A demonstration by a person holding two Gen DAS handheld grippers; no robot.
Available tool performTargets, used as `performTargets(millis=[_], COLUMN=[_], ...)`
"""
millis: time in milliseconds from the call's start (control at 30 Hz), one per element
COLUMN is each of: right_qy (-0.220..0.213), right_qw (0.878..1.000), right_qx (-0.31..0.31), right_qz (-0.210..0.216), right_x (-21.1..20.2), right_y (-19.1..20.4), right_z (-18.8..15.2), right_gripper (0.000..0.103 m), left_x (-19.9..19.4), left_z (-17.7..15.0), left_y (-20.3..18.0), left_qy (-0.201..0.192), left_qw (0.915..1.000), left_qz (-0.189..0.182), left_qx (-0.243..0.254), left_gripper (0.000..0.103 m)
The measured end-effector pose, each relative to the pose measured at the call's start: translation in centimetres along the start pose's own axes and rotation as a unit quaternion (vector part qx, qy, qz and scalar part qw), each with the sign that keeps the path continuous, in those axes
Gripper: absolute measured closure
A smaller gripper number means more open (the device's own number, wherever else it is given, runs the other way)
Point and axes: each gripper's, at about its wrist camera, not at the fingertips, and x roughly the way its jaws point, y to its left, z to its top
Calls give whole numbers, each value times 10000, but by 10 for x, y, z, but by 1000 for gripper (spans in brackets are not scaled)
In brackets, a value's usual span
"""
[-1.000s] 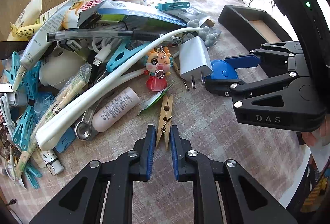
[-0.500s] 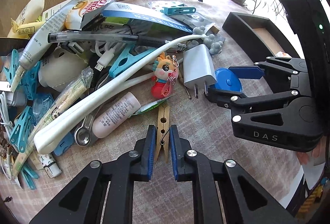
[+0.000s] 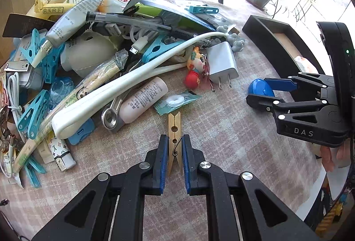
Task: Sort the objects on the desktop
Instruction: 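Grasp the blue tape measure with the right gripper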
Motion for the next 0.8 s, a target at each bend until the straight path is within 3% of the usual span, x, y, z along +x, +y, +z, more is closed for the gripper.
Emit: performTargets(millis=[300,533,600,800], right_qy=[-116,-330,-422,-648], right_qw=[9992,9979,9974,9965], right_qx=[366,557,575,526], right_qz=[-92,-80,-60,-30], right_x=[-30,-64,-93,-96], right_y=[-13,-38,-36,-103], right_z=[-37,-56,-78,-46], right_gripper=[54,54,54,54], left_x=[-3,-25,-34,-47], left_z=[-11,-7,-2,21], left_y=[-20,-54,-68,-121], left_qy=[-66,-248,-338,-562], left_qw=[9998,9997,9994,9982], left_qz=[-164,-33,57,186], left_qx=[-110,22,102,137], left_gripper=[92,92,92,92])
